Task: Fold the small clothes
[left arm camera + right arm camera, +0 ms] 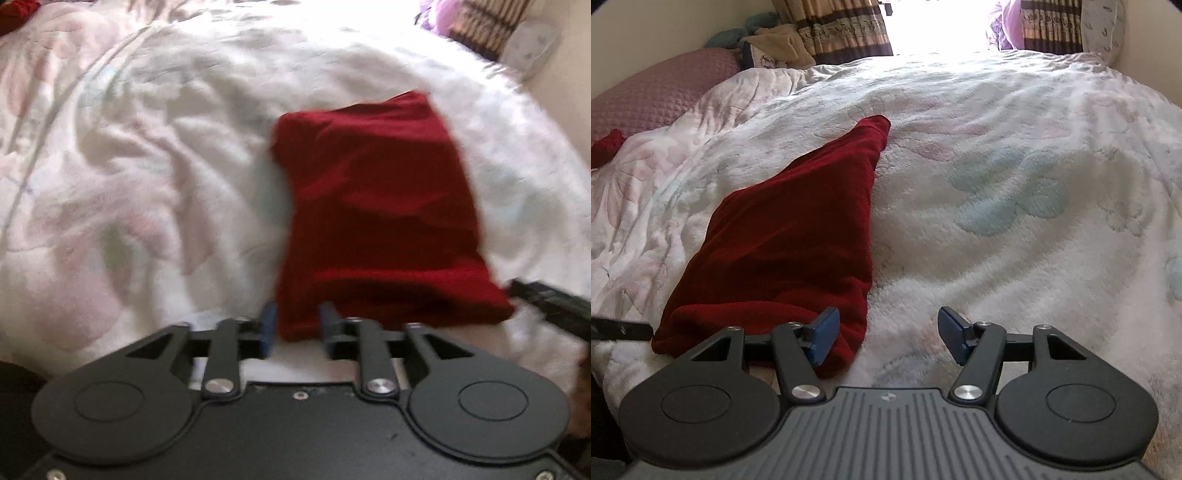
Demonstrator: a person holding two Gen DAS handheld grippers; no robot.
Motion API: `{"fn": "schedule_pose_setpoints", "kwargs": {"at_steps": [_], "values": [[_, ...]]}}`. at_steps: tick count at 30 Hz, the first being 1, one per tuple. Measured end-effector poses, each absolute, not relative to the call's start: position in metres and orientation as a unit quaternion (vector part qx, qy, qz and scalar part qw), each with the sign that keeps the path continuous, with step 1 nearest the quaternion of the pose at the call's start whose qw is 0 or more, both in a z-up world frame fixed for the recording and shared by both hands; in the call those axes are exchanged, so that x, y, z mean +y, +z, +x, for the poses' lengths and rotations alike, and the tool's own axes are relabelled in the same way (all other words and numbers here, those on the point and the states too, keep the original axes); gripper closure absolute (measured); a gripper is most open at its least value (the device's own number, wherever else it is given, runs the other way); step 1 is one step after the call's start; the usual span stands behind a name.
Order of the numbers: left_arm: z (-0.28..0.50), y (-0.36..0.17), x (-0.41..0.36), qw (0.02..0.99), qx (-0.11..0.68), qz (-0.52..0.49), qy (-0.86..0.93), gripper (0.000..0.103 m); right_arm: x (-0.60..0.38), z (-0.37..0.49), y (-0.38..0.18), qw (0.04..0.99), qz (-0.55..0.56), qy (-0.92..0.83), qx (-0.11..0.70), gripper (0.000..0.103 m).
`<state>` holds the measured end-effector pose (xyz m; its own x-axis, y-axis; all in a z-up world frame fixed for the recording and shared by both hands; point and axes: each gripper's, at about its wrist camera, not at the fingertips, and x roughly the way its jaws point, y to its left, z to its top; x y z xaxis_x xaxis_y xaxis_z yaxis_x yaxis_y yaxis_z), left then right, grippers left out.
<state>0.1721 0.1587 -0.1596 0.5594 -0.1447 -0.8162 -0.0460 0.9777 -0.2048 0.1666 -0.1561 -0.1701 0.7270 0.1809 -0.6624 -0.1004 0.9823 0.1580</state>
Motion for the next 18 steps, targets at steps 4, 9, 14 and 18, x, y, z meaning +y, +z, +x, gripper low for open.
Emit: {"fn": "schedule_pose_setpoints", "kwargs": {"at_steps": [4,9,14,18], "values": [[0.189,-0.174,0.143,0.870,0.482,-0.092,-0.052,0.063,-0.150,0.164,-0.170,0.928,0.049,0.100,0.356,0.030],[0.207,-0.201,0.146,0.855,0.502,-0.116,-0.063,0.071,-0.133,0.158,-0.171,0.922,0.004,0.143,0.360,0.030],[0.199,-0.190,0.161,0.864,0.470,-0.162,-0.080,0.102,-0.133,0.164,-0.180,0.913,0.018,0.155,0.376,0.058],[0.186,-0.167,0.166,0.874,0.441,-0.177,-0.101,0.103,-0.140,0.162,-0.173,0.915,0.038,0.154,0.372,0.087]]}}
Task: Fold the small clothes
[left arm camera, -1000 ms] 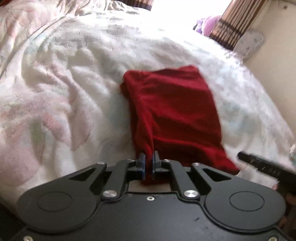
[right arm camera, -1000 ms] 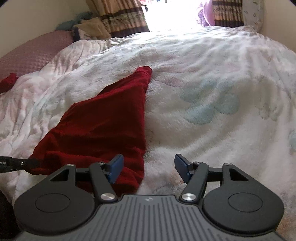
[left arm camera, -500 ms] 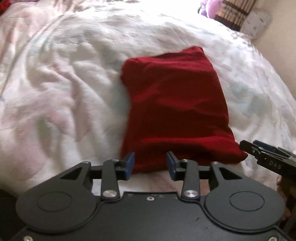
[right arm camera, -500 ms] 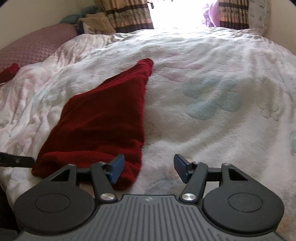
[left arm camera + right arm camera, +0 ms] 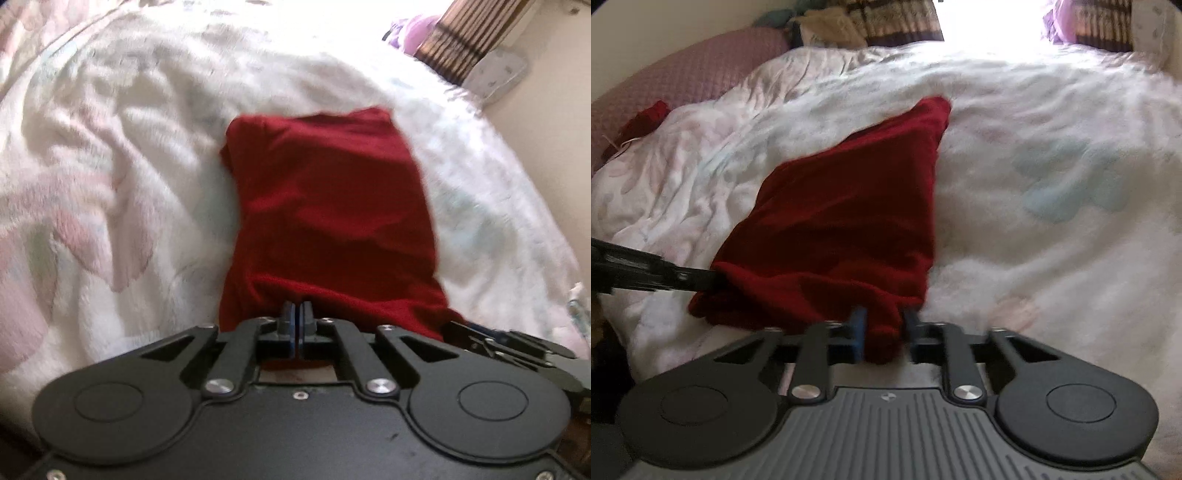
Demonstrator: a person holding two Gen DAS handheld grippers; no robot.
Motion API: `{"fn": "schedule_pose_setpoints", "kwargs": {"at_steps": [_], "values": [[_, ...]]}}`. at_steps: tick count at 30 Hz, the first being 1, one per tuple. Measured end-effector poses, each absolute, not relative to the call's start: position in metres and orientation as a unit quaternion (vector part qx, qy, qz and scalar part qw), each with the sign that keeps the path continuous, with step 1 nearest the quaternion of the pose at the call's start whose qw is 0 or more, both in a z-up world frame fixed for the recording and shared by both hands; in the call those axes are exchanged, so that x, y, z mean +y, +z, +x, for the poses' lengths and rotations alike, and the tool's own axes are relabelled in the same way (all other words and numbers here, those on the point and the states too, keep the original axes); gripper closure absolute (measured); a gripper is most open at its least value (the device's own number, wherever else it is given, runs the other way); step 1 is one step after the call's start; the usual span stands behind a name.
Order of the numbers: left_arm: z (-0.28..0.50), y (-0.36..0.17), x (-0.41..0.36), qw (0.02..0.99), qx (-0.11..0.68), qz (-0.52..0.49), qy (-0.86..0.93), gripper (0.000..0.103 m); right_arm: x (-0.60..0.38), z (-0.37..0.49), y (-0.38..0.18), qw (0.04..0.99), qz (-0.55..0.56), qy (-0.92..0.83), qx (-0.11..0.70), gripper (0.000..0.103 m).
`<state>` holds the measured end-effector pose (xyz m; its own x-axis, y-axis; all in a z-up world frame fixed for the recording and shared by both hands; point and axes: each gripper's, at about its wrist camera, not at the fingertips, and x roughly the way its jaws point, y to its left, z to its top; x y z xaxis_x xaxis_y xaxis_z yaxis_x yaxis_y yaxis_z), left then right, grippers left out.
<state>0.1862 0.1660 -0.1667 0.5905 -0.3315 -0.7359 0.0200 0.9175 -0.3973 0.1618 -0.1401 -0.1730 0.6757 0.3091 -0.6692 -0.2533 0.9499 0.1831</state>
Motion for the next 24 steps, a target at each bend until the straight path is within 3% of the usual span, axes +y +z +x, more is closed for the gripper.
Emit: {"fn": "schedule_pose_setpoints", "kwargs": {"at_steps": [4,8,13,14,17,18,20,24], "values": [[0.175,-0.155,0.166,0.878,0.442,-0.146,-0.117,0.103,-0.140,0.154,-0.163,0.917,0.017,0.151,0.368,0.092],[0.170,-0.178,0.170,0.858,0.501,-0.080,-0.077,0.103,-0.145,0.150,-0.168,0.912,0.012,0.122,0.390,0.097],[0.172,-0.176,0.170,0.859,0.495,-0.097,-0.091,0.102,-0.146,0.151,-0.180,0.909,-0.004,0.082,0.410,0.098],[0.173,-0.171,0.168,0.863,0.485,-0.102,-0.100,0.100,-0.147,0.149,-0.177,0.913,-0.001,0.081,0.399,0.093],[0.175,-0.169,0.162,0.869,0.472,-0.096,-0.111,0.064,-0.146,0.143,-0.165,0.924,-0.003,0.088,0.372,0.071],[0.177,-0.170,0.160,0.869,0.472,-0.096,-0.113,0.063,-0.145,0.142,-0.163,0.923,-0.003,0.101,0.371,0.066],[0.183,-0.173,0.156,0.864,0.481,-0.097,-0.117,0.058,-0.143,0.141,-0.163,0.921,-0.003,0.128,0.368,0.043],[0.197,-0.188,0.149,0.855,0.497,-0.088,-0.117,0.056,-0.127,0.144,-0.172,0.919,-0.036,0.139,0.368,0.039]]}}
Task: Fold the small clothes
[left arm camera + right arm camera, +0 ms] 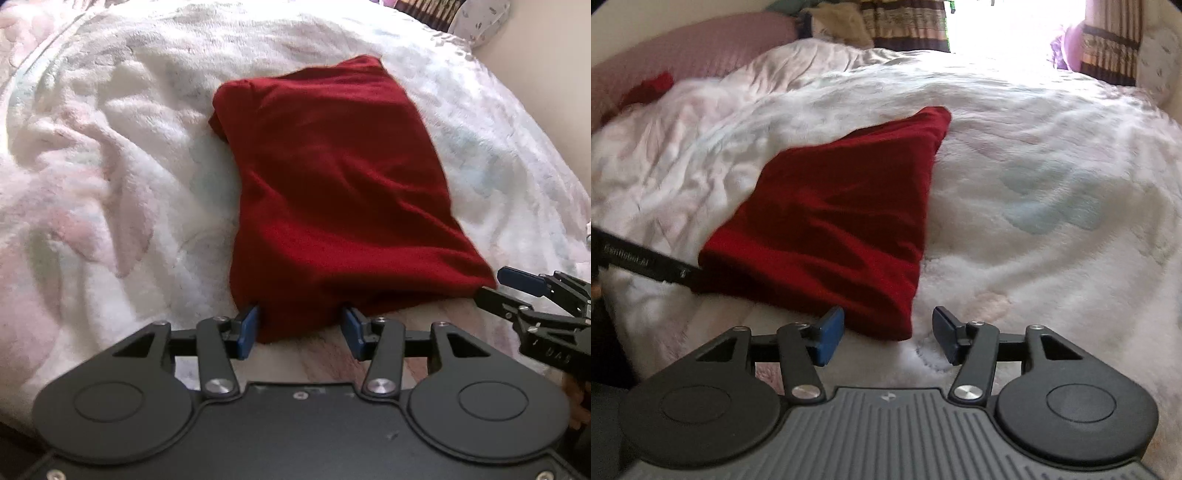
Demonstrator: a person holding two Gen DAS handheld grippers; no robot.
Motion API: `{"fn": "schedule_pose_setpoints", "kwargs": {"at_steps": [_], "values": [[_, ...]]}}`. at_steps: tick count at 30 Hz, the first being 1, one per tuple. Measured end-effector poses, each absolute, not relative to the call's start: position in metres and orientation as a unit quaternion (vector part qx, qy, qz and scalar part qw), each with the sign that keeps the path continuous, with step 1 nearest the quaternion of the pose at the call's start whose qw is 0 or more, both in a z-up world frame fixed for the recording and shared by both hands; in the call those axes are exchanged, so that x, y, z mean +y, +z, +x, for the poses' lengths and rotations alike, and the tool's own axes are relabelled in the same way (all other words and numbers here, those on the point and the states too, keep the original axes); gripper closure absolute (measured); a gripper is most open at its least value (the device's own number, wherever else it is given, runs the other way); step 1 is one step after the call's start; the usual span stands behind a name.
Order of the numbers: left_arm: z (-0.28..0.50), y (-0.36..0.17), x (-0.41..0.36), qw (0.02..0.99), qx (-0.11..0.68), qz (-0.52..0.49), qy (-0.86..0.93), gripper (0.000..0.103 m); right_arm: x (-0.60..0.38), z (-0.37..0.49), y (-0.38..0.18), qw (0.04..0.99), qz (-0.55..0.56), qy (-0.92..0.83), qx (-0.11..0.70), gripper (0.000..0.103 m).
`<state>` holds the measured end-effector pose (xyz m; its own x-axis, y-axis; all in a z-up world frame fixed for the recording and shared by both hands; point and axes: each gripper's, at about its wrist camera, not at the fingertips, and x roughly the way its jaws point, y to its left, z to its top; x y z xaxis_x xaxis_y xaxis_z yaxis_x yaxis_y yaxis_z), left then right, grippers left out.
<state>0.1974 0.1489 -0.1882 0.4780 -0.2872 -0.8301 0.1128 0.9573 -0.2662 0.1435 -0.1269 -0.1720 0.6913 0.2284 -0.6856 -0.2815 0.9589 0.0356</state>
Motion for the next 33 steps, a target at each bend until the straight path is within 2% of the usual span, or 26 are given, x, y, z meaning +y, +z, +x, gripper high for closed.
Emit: {"fn": "schedule_pose_setpoints", "kwargs": {"at_steps": [1,2,4,10,12,15,16,17,20,22,25,26,27,30,33], "values": [[0.196,-0.190,0.151,0.857,0.493,-0.087,-0.120,0.059,-0.121,0.147,-0.177,0.918,-0.047,0.135,0.369,0.046],[0.197,-0.190,0.150,0.859,0.489,-0.087,-0.122,0.063,-0.119,0.149,-0.181,0.916,-0.051,0.134,0.374,0.069],[0.195,-0.188,0.148,0.866,0.479,-0.081,-0.120,0.091,-0.118,0.154,-0.183,0.910,-0.032,0.142,0.388,0.086],[0.174,-0.150,0.153,0.885,0.437,-0.084,-0.139,0.095,-0.132,0.142,-0.154,0.925,-0.008,0.122,0.359,0.094],[0.172,-0.148,0.150,0.883,0.446,-0.059,-0.133,0.096,-0.139,0.142,-0.151,0.925,0.003,0.118,0.362,0.095],[0.174,-0.183,0.147,0.853,0.508,-0.002,-0.118,0.103,-0.144,0.152,-0.175,0.907,-0.011,0.095,0.411,0.099],[0.175,-0.197,0.145,0.840,0.532,0.014,-0.107,0.103,-0.143,0.155,-0.185,0.899,-0.025,0.076,0.430,0.103],[0.175,-0.203,0.143,0.834,0.541,0.023,-0.104,0.103,-0.144,0.156,-0.193,0.896,-0.036,0.067,0.438,0.103],[0.176,-0.184,0.143,0.849,0.517,0.012,-0.107,0.103,-0.145,0.153,-0.183,0.902,-0.026,0.068,0.425,0.103],[0.176,-0.164,0.148,0.861,0.498,-0.016,-0.099,0.101,-0.144,0.149,-0.168,0.914,-0.034,0.053,0.401,0.097],[0.179,-0.135,0.145,0.883,0.460,-0.057,-0.079,0.088,-0.141,0.145,-0.143,0.936,-0.017,0.055,0.347,0.089],[0.182,-0.127,0.139,0.892,0.440,-0.062,-0.080,0.077,-0.139,0.146,-0.138,0.940,-0.005,0.065,0.335,0.088],[0.185,-0.122,0.132,0.900,0.424,-0.064,-0.077,0.072,-0.136,0.151,-0.137,0.942,0.005,0.077,0.327,0.088],[0.200,-0.125,0.110,0.912,0.397,-0.074,-0.069,0.064,-0.116,0.165,-0.144,0.942,0.022,0.113,0.314,0.088],[0.221,-0.160,0.095,0.888,0.448,-0.082,-0.059,0.064,-0.098,0.184,-0.173,0.928,0.010,0.109,0.356,0.088]]}}
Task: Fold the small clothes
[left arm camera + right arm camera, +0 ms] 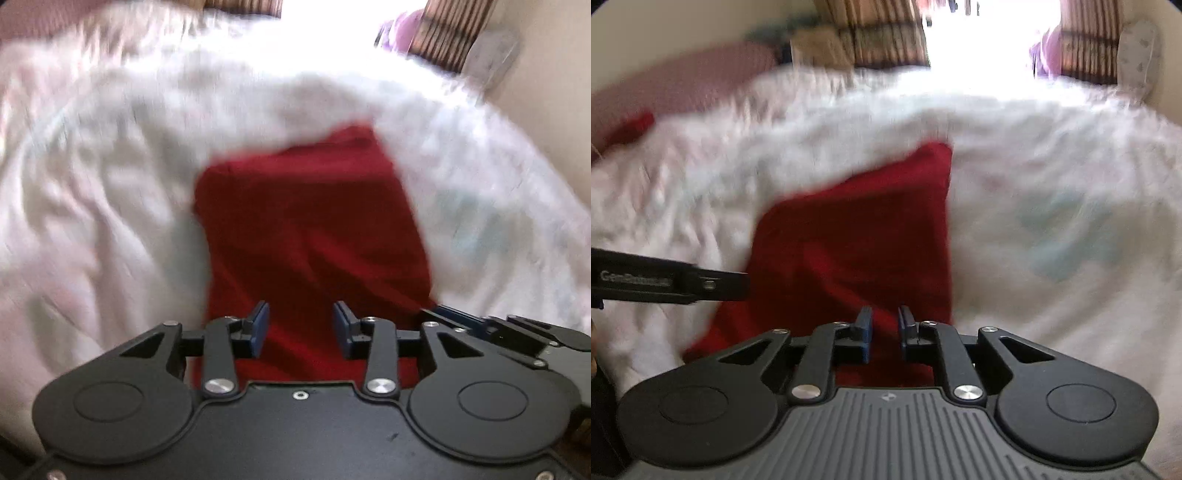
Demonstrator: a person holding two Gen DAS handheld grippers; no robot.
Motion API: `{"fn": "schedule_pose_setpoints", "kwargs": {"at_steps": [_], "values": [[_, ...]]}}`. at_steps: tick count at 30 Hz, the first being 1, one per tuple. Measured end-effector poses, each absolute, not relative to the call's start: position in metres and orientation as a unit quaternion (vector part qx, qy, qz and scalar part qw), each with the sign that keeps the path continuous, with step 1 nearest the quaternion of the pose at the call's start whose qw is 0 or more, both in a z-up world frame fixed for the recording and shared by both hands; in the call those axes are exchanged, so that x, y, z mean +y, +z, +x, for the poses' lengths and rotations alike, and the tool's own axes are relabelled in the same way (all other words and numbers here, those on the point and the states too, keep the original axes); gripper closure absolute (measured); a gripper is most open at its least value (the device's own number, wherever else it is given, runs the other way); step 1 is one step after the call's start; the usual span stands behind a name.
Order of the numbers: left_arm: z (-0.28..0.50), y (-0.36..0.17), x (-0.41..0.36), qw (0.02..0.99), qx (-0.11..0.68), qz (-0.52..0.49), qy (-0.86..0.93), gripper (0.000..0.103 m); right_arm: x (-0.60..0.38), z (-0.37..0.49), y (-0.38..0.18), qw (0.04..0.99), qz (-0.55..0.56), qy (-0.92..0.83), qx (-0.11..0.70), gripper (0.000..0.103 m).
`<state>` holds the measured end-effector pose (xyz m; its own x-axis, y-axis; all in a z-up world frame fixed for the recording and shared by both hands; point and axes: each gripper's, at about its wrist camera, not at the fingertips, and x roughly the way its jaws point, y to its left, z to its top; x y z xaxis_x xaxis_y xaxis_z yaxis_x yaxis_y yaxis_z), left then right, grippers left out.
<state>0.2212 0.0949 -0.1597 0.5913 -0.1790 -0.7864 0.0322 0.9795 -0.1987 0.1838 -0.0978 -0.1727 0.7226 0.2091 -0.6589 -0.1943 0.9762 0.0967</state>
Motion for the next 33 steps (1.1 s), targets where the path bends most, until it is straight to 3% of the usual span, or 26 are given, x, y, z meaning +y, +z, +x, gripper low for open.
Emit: {"fn": "schedule_pose_setpoints", "kwargs": {"at_steps": [3,9,12,14,16,22,25,28,31,32,33], "values": [[0.223,-0.194,0.083,0.870,0.490,-0.043,-0.044,0.063,-0.093,0.185,-0.196,0.918,-0.008,0.101,0.383,0.088],[0.223,-0.175,0.077,0.878,0.477,-0.021,-0.042,0.059,-0.094,0.187,-0.182,0.913,0.011,0.106,0.394,0.078],[0.222,-0.156,0.093,0.898,0.440,-0.025,-0.013,0.053,-0.099,0.186,-0.171,0.916,0.022,0.110,0.385,0.055],[0.232,-0.150,0.105,0.906,0.422,-0.036,-0.009,0.050,-0.104,0.189,-0.162,0.925,0.038,0.103,0.365,0.021],[0.253,-0.155,0.114,0.901,0.430,-0.052,-0.018,0.050,-0.106,0.201,-0.159,0.929,0.054,0.094,0.353,0.015],[0.312,-0.185,0.126,0.879,0.469,-0.080,-0.031,0.043,-0.104,0.259,-0.174,0.917,0.047,0.076,0.388,0.015],[0.329,-0.198,0.132,0.875,0.470,-0.102,-0.051,0.035,-0.104,0.281,-0.188,0.906,0.063,0.086,0.409,0.014],[0.339,-0.210,0.142,0.869,0.467,-0.151,-0.065,0.025,-0.105,0.297,-0.202,0.895,0.102,0.100,0.422,0.002],[0.346,-0.213,0.142,0.868,0.465,-0.160,-0.073,0.022,-0.104,0.307,-0.210,0.892,0.116,0.111,0.423,0.000],[0.348,-0.212,0.140,0.871,0.462,-0.152,-0.077,0.024,-0.102,0.307,-0.209,0.894,0.112,0.116,0.418,0.013],[0.350,-0.212,0.137,0.874,0.456,-0.145,-0.086,0.032,-0.101,0.307,-0.208,0.896,0.109,0.128,0.411,0.028]]}}
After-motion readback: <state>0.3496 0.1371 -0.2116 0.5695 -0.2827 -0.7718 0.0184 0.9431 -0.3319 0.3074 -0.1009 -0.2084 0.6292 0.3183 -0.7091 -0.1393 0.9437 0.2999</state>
